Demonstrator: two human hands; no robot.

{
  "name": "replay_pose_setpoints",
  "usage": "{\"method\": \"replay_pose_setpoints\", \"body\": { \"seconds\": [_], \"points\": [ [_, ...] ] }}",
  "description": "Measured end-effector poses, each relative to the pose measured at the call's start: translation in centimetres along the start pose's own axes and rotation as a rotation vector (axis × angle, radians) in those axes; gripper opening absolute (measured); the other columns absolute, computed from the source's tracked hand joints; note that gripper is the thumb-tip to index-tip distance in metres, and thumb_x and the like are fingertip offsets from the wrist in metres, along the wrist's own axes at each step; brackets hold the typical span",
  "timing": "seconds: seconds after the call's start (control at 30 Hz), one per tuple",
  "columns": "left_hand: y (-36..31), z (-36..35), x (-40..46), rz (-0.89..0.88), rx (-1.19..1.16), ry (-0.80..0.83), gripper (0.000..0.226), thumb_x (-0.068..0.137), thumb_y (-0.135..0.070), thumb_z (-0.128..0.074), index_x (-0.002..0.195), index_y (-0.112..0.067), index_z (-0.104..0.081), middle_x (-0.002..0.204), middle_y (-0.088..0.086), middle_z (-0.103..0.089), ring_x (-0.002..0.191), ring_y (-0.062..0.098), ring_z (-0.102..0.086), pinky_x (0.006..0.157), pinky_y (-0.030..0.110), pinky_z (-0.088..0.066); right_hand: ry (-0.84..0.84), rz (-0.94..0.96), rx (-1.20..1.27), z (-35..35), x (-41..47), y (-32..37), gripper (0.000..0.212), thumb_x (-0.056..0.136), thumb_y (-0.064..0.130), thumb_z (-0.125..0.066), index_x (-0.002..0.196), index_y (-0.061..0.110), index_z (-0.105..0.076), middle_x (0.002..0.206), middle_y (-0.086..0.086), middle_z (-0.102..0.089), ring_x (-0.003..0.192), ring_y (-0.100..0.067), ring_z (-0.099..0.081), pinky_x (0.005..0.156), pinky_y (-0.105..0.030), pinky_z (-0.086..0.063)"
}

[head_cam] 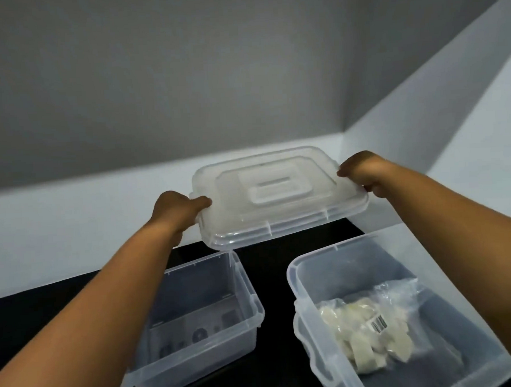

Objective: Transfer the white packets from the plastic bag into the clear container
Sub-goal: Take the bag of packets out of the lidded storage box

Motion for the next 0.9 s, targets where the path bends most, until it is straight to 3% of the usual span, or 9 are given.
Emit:
{"method": "replay_pose_setpoints", "body": {
  "seconds": [0.07,0.13,0.2,0.3,0.47,0.6,0.7,0.9],
  "points": [
    [1.0,-2.7,0.9,0.012,0.036,0.052,0.039,0.073,-0.023,-0.081,0.087,0.008,-0.061,0.087,0.016,-0.062,0.090,0.036,-0.065,0.086,0.049,-0.055,0.034,-0.042,0.016,0.2,2.2,-1.7,0.032,0.090,0.017,-0.062,0.118,0.001,-0.060,0.121,-0.018,-0.060,0.110,-0.037,-0.058,0.095,-0.048,-0.050],
    [1.6,-5.5,2.0,0.017,0.104,0.090,0.036,0.073,-0.023,-0.081,0.078,0.003,-0.056,0.083,0.017,-0.060,0.078,0.033,-0.064,0.071,0.042,-0.057,0.079,-0.090,0.013,0.4,4.3,-3.6,0.028,0.092,0.016,-0.060,0.115,0.001,-0.059,0.117,-0.017,-0.059,0.108,-0.035,-0.057,0.095,-0.047,-0.049],
    [1.8,-8.0,2.7,0.030,0.205,0.118,0.035,0.074,-0.024,-0.079,0.071,-0.003,-0.052,0.076,0.015,-0.058,0.064,0.025,-0.057,0.055,0.030,-0.047,0.137,-0.142,-0.022,0.3,6.3,-5.8,0.023,0.093,0.017,-0.060,0.111,0.003,-0.059,0.112,-0.017,-0.059,0.098,-0.032,-0.057,0.091,-0.046,-0.050],
    [2.3,-11.5,3.5,0.064,0.363,0.156,0.035,0.077,-0.025,-0.074,0.065,-0.006,-0.048,0.065,0.010,-0.054,0.055,0.019,-0.052,0.045,0.025,-0.035,0.203,-0.202,-0.128,0.3,9.2,-8.8,0.026,0.090,0.021,-0.063,0.111,0.005,-0.059,0.113,-0.016,-0.059,0.095,-0.030,-0.057,0.088,-0.043,-0.052],
    [4.3,-16.6,4.7,0.133,0.457,0.224,0.024,0.079,-0.018,-0.070,0.072,-0.002,-0.054,0.070,0.013,-0.059,0.064,0.028,-0.061,0.056,0.029,-0.050,0.346,-0.300,-0.302,-0.6,12.0,-12.6,0.030,0.087,0.026,-0.067,0.109,0.007,-0.059,0.102,-0.013,-0.060,0.085,-0.026,-0.057,0.068,-0.033,-0.053],
    [5.7,-18.9,4.9,0.176,0.527,0.256,0.023,0.079,-0.018,-0.069,0.089,0.000,-0.060,0.091,0.020,-0.066,0.077,0.031,-0.067,0.066,0.035,-0.058,0.459,-0.357,-0.373,-1.8,13.0,-14.2,0.024,0.086,0.024,-0.067,0.102,0.007,-0.063,0.105,-0.014,-0.063,0.091,-0.027,-0.060,0.070,-0.037,-0.055],
    [7.1,-19.9,5.1,0.248,0.534,0.288,0.025,0.079,-0.013,-0.069,0.095,0.006,-0.063,0.091,0.024,-0.068,0.082,0.035,-0.070,0.072,0.041,-0.060,0.526,-0.381,-0.440,-2.5,13.5,-14.6,0.018,0.087,0.021,-0.065,0.100,0.008,-0.063,0.107,-0.012,-0.063,0.097,-0.028,-0.060,0.074,-0.042,-0.056],
    [8.9,-21.1,5.2,0.258,0.682,0.350,0.031,0.083,-0.011,-0.065,0.108,0.007,-0.063,0.099,0.022,-0.070,0.089,0.030,-0.071,0.079,0.036,-0.058,0.585,-0.365,-0.527,-3.9,14.9,-14.9,0.033,0.089,0.027,-0.061,0.113,0.004,-0.062,0.103,-0.014,-0.065,0.090,-0.028,-0.064,0.066,-0.040,-0.057]
  ]
}}
Point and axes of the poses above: each hand's wrist, its own x-axis towards the middle knuckle, its own z-axis out of the back of the hand, y = z × x, the point moved 4 cm from there along x, towards the middle knuckle
